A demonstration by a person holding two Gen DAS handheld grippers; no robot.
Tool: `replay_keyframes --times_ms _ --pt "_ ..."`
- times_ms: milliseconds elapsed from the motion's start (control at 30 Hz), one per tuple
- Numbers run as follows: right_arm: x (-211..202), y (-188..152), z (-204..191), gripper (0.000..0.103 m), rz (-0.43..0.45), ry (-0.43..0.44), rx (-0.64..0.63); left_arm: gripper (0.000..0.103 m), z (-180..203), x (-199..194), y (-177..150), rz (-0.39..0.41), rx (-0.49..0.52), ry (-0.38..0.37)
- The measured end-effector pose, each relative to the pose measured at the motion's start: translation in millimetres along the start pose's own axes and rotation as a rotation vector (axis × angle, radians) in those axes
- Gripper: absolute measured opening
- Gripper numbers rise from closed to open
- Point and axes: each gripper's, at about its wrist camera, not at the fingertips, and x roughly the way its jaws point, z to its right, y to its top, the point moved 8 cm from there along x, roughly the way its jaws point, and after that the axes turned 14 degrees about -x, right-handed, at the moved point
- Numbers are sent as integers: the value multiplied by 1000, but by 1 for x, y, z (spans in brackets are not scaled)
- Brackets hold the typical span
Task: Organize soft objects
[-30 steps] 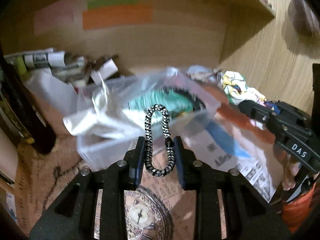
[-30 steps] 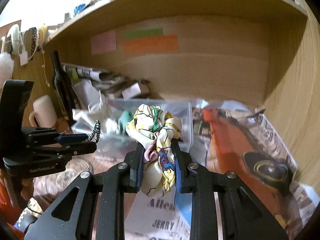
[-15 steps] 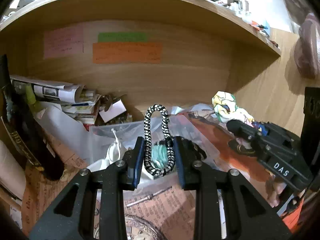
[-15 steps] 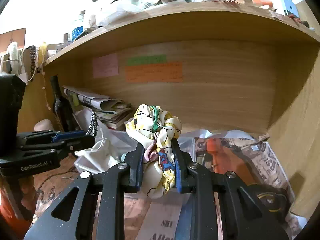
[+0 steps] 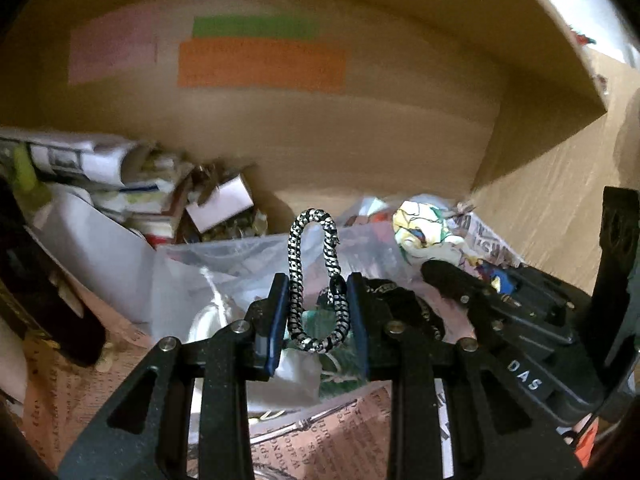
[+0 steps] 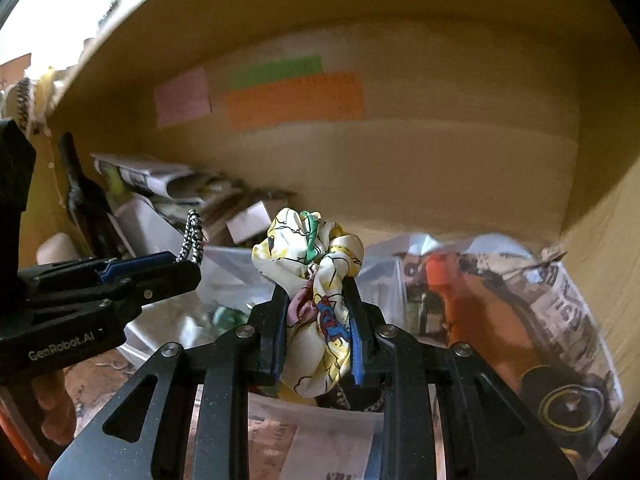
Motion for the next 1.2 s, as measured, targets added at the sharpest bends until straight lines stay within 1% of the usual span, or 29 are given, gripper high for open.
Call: replay_keyframes --times_ms 167,233,267,300,333,367,400,433,467,500,567,667,767,800,933,1033,1167,1200 --pt "28 -17 3 23 -67 37 45 29 -4 27 -9 -65 -10 15" --pt "35 -23 2 23 -91 37 41 35 -6 35 -12 -87 -18 18" --pt "37 -24 1 23 -100 30 35 41 -7 37 -13 -91 -23 20" --pt "38 -26 0 24 -111 26 30 45 -9 38 -14 -93 -28 19" --pt "39 -27 -1 29 -117 30 29 46 -9 38 -14 -96 -33 16" --pt "41 -28 0 37 -122 32 28 46 -10 38 -15 -98 -36 15" --pt "42 -29 1 39 -128 25 28 47 -12 38 -14 -101 -39 14" --pt "42 -30 2 46 -131 13 27 49 -13 38 -13 -101 -44 12" --pt "42 -31 4 52 -134 6 28 52 -14 37 -12 -101 -50 8" --pt "41 -31 5 55 -132 6 31 55 -15 35 -11 -98 -56 3" --pt "36 -30 6 59 -115 6 36 55 -15 29 -9 -85 -62 -6" --pt "28 -24 7 65 -84 0 34 55 -12 12 -5 -48 -51 -11" --pt "17 -16 7 65 -45 -5 24 56 -8 -12 1 12 -31 -22" --pt "11 -12 6 65 -27 -5 20 56 -7 -24 4 47 -23 -23" --pt "-18 6 3 65 60 -3 14 57 -1 -59 13 145 8 -20" --pt "-41 17 2 65 121 -8 -2 60 1 -86 18 223 30 -8" --pt "-73 31 -1 75 210 -33 -35 67 5 -116 20 310 56 -2" --pt "-78 33 -2 75 227 -38 -40 69 7 -123 20 331 64 2"
